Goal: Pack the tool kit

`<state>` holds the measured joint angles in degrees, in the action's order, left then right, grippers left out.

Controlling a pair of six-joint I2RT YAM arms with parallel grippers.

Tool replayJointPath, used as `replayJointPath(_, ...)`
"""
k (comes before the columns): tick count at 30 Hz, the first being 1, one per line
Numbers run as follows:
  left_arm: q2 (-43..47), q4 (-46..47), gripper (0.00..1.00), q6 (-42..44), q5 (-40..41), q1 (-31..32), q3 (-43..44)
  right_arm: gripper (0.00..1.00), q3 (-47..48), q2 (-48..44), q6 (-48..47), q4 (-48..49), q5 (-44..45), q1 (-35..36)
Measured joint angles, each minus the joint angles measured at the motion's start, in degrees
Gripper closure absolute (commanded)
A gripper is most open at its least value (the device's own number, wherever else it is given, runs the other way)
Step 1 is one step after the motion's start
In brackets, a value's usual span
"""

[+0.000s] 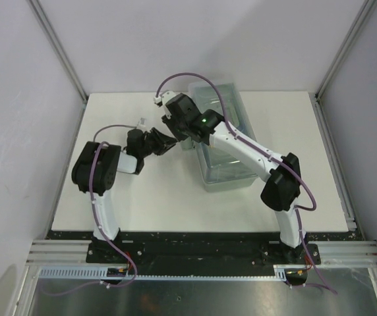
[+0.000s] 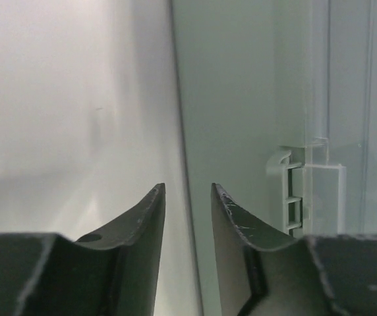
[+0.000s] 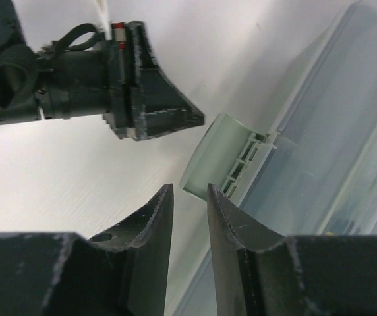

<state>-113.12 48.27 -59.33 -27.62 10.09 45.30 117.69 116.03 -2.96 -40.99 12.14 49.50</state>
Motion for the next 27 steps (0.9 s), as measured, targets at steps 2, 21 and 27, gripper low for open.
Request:
replayJointPath(2, -1.3, -1.2, 0.54, 0.5, -0.2, 1.6, 2.9, 0.65, 0.8, 0.9, 0.2, -1.0, 0.0, 0.0)
replayJointPath(21, -3.8, 9.5, 0.47, -5.7, -4.0, 5.9, 2.8, 0.62, 2.0, 1.8, 1.0, -3.8, 2.2, -0.6)
replayJointPath(27, -3.8, 13.8, 0.54, -7.5, -3.9, 6.2, 0.8, 0.76, 2.0, 1.8, 0.4, -4.2, 0.0, -0.6)
